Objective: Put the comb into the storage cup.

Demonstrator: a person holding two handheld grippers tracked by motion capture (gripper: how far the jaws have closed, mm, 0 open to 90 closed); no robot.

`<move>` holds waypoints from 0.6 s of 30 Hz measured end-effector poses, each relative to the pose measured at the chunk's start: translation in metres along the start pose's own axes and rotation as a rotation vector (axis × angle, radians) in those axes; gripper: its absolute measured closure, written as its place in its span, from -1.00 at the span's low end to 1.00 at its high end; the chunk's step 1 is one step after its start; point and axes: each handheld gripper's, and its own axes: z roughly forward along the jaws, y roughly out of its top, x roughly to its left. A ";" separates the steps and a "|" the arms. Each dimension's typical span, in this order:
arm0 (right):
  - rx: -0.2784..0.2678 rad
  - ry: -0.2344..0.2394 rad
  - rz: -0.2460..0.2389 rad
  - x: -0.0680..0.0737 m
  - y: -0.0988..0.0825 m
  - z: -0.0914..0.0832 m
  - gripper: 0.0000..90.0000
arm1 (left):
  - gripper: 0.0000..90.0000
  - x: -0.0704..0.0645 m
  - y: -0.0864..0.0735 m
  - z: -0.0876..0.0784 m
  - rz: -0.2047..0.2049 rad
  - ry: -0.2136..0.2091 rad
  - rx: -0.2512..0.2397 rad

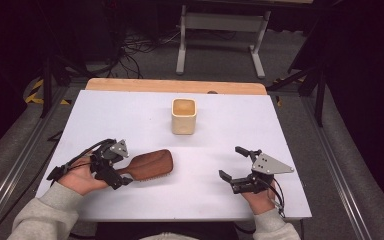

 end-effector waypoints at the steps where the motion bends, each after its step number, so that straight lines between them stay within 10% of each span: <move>1: 0.001 -0.002 0.000 0.000 0.000 0.000 -0.89 | -0.99 0.001 0.000 0.003 0.004 0.010 0.021; 18: 0.000 0.001 0.003 0.000 0.000 0.000 -0.89 | -0.70 0.005 0.002 0.024 -0.003 -0.039 0.074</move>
